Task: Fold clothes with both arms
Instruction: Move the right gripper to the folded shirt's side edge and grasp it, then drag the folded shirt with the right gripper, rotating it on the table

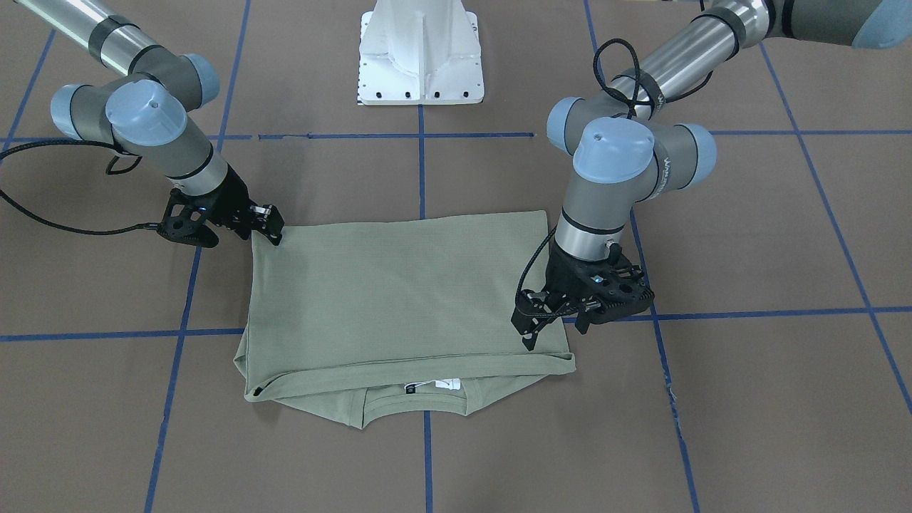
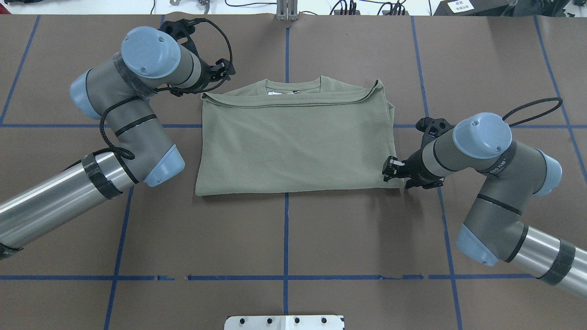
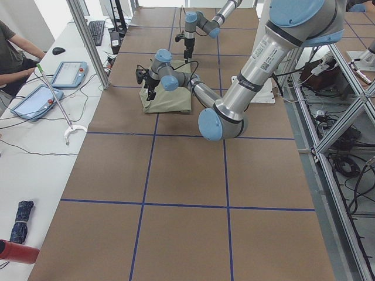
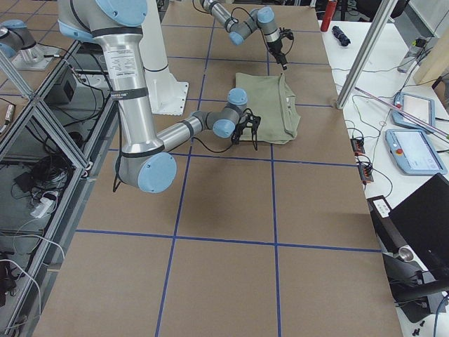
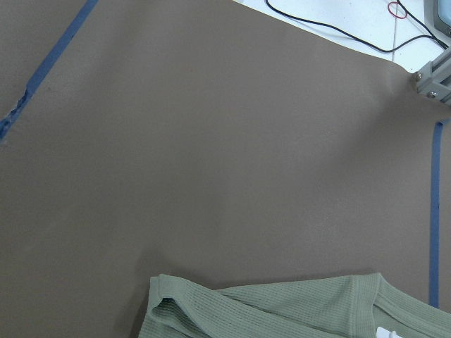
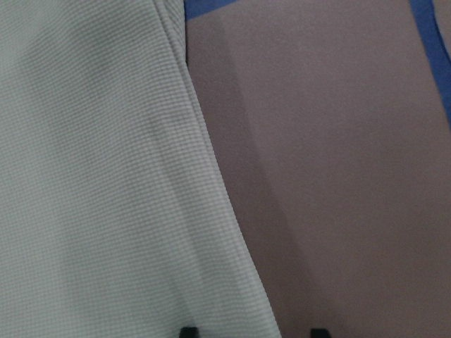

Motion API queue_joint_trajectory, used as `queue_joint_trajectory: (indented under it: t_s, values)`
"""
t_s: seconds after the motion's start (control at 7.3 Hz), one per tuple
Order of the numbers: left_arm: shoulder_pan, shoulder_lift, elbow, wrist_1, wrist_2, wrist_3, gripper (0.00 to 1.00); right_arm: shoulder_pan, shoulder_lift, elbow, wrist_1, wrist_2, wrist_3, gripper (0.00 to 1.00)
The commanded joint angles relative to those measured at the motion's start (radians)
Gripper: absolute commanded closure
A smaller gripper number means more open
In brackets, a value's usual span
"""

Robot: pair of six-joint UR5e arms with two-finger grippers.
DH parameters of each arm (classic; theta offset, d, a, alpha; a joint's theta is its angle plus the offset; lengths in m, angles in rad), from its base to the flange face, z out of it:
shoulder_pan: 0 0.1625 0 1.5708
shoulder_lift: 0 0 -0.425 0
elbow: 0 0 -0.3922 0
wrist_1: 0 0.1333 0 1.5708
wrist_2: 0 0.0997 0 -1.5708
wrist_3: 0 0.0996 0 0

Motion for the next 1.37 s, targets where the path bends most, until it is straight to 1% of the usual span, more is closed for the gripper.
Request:
queue_joint_trajectory:
  t_s: [0.0,0.14,0.27,0.41,0.55,0.68,0.82,0.96,1.1,1.23]
  values:
    - [-0.001,0.003,0.000,-0.001,0.000,-0.001,0.00,0.000,0.001,0.003,-0.004,0.012,-0.001,1.00]
    - [-0.001,0.003,0.000,-0.001,0.000,-0.001,0.00,0.003,0.001,0.012,-0.004,0.036,-0.001,1.00]
    - [-0.001,0.003,0.000,0.001,0.000,0.001,0.00,0.009,-0.011,0.044,-0.004,0.054,-0.001,1.00]
    - [-0.001,0.002,-0.002,0.001,0.000,-0.001,0.00,0.012,-0.062,0.105,-0.005,0.056,-0.001,1.00]
    - [-0.001,0.003,-0.002,0.001,0.002,-0.001,0.00,-0.003,-0.175,0.209,-0.005,0.062,-0.001,1.00]
    - [-0.001,0.006,-0.002,0.001,0.003,-0.001,0.00,-0.028,-0.277,0.292,-0.005,0.084,0.000,1.00]
    - [-0.001,0.006,-0.008,0.001,0.008,-0.004,0.00,-0.066,-0.357,0.353,-0.005,0.091,0.000,1.00]
    - [0.001,0.005,-0.029,0.004,0.052,-0.009,0.00,-0.127,-0.448,0.421,-0.004,0.119,0.002,1.00]
    - [0.001,0.009,-0.041,0.006,0.055,-0.010,0.00,-0.214,-0.516,0.469,-0.002,0.140,0.003,1.00]
    - [0.002,0.020,-0.058,0.006,0.057,-0.010,0.00,-0.334,-0.565,0.492,0.004,0.150,0.003,1.00]
